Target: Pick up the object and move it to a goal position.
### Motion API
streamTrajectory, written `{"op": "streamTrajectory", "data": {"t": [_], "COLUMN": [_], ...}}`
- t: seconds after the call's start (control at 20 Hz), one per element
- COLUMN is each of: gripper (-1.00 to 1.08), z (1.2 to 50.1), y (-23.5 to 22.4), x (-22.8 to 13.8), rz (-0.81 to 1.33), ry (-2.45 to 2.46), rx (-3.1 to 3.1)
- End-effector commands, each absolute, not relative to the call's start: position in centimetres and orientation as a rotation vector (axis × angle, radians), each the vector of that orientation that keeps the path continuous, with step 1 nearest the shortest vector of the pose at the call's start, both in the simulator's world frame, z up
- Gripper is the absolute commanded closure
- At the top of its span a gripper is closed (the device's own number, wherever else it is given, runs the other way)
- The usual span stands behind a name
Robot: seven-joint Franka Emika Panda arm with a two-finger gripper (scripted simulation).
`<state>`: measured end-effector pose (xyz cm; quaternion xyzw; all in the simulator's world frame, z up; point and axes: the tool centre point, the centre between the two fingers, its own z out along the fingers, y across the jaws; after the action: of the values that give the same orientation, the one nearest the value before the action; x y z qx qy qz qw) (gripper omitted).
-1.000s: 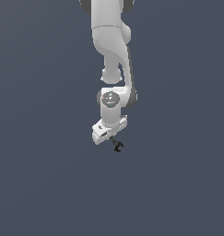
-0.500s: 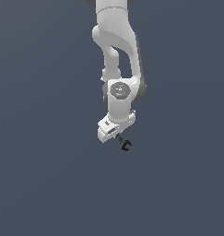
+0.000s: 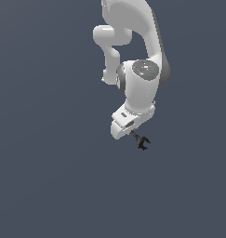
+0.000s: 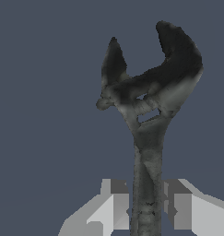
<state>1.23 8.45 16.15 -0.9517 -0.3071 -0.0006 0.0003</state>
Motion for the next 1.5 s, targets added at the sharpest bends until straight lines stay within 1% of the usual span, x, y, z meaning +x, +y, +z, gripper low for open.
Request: {"op": "streamTrajectory", "data": {"t": [0.0, 0.35, 0.75, 1.1, 1.45], "gripper": [1.08, 1.08, 1.08, 1.08, 1.08], "z": [18.6, 24.8, 30.0, 33.1, 34.7], "y": [9.9, 13.6, 16.7, 18.6, 19.6], "x": [2.0, 4.1, 6.0, 7.2, 7.9], "rz": [-0.001, -0.001, 0.0, 0.0, 0.0], "ry": [-0.964, -0.962, -0.96, -0.959, -0.959], "rx": [-2.989, -2.99, -2.991, -2.991, -2.991]}}
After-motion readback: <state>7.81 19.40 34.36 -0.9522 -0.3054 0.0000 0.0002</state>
